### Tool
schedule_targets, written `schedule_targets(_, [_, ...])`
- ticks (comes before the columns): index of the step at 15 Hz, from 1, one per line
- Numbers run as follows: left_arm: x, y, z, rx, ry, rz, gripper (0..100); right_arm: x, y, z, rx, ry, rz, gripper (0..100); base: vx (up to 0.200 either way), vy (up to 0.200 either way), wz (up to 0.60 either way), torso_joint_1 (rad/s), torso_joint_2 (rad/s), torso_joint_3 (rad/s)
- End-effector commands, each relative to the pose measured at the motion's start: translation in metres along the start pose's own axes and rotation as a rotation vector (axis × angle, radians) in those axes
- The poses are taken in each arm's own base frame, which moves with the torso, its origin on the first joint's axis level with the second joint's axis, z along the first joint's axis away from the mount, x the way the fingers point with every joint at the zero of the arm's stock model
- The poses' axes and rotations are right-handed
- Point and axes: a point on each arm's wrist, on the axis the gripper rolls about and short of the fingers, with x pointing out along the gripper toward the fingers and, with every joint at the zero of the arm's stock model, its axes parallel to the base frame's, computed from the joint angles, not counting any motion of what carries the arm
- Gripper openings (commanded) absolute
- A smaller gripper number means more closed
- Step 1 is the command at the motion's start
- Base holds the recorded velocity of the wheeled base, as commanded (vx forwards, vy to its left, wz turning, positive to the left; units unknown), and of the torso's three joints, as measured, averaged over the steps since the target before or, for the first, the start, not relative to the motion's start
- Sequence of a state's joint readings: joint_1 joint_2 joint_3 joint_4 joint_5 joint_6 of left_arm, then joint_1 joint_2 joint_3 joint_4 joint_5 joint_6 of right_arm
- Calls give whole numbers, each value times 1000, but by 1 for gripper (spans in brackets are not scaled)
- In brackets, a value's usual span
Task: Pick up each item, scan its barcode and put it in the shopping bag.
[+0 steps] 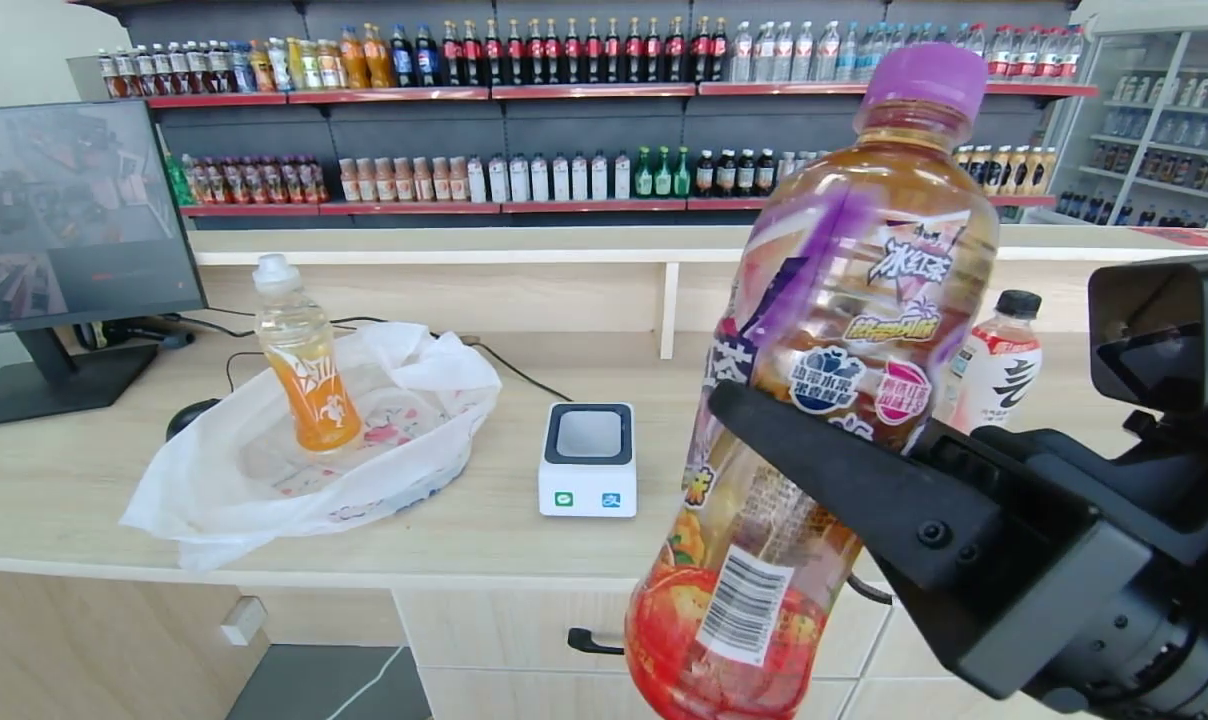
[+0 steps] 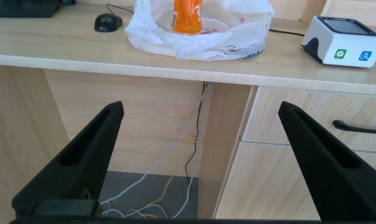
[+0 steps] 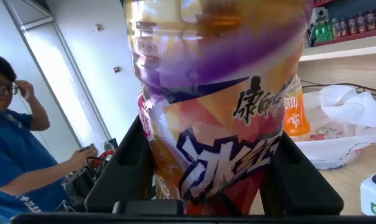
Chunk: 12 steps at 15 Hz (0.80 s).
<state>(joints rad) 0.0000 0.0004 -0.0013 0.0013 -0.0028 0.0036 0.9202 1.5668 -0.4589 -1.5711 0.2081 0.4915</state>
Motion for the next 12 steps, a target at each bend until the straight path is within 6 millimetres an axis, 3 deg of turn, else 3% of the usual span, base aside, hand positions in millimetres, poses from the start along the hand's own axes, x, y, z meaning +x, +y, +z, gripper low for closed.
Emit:
schedule_targets(1, [0, 0, 0, -1, 0, 1, 100, -1, 0, 0, 3, 0, 1, 0, 0, 0, 0, 0, 0, 0])
schedule_targets(12, [0, 0, 0, 1, 1, 0, 100, -8, 2, -2, 38, 20, -4, 0, 0, 0, 0, 0, 0, 0])
